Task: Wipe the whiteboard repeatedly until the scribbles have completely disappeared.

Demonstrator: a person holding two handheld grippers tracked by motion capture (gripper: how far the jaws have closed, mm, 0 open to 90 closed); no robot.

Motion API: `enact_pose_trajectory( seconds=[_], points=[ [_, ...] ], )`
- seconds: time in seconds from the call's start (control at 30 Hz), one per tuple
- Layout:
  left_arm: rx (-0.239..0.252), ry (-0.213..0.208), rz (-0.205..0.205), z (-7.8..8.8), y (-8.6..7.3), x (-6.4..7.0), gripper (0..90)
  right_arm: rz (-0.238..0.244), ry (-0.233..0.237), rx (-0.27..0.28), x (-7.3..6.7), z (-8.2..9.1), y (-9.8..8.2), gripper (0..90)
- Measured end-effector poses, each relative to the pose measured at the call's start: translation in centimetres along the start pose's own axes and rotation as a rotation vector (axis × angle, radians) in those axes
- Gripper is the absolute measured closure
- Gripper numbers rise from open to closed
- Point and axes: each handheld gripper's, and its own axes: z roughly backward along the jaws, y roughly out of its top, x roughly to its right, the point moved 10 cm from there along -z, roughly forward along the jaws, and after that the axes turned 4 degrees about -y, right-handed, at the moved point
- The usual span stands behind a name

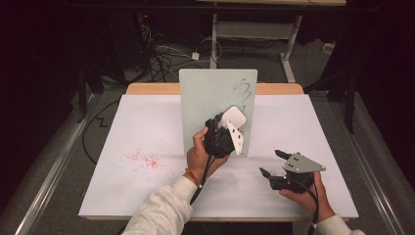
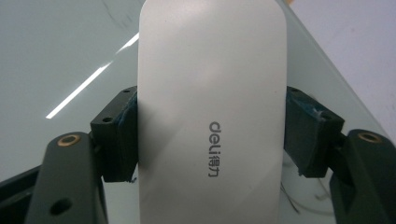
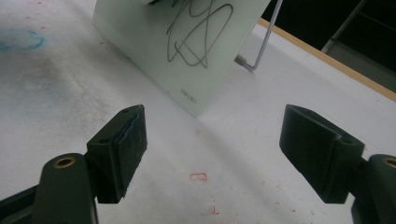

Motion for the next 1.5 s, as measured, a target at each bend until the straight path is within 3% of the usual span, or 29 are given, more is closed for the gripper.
enact_pose_trajectory(
  seconds=[0.17, 0.57, 0.67, 0.8, 0.97, 1.17, 1.33, 1.5],
  points=[
    [0.027, 0.029, 0.0, -0.3, 3.4, -2.1, 28.6, -0.006, -0.002, 0.002, 0.1, 0.0, 0.0, 24.0],
    [0.051, 0.056, 0.021, -0.7, 7.8, -4.8, 28.6, -0.007, -0.005, 0.01, 0.3, 0.2, 0.1, 24.0],
    [0.045, 0.08, 0.003, -0.8, 7.8, -4.4, 28.7, -0.006, -0.005, 0.009, 0.3, 0.2, 0.1, 24.0],
    [0.043, 0.077, -0.017, -1.0, 7.3, -3.5, 28.7, -0.005, -0.002, 0.012, 0.2, 0.3, 0.2, 24.0],
    [0.035, 0.071, -0.053, -1.2, 5.8, -1.6, 28.7, -0.002, -0.002, 0.013, 0.2, 0.3, 0.2, 24.0],
    [0.012, 0.054, -0.067, -1.2, 4.0, 0.2, 28.7, 0.002, 0.001, 0.009, 0.1, 0.2, 0.2, 24.1],
    [0.015, 0.015, -0.036, -1.0, 4.6, -0.4, 28.8, 0.005, 0.001, 0.006, 0.0, 0.2, 0.2, 24.1],
    [0.033, 0.028, -0.009, -0.9, 6.7, -2.5, 28.8, 0.005, 0.008, 0.005, -0.1, 0.2, 0.2, 24.1]
  ],
)
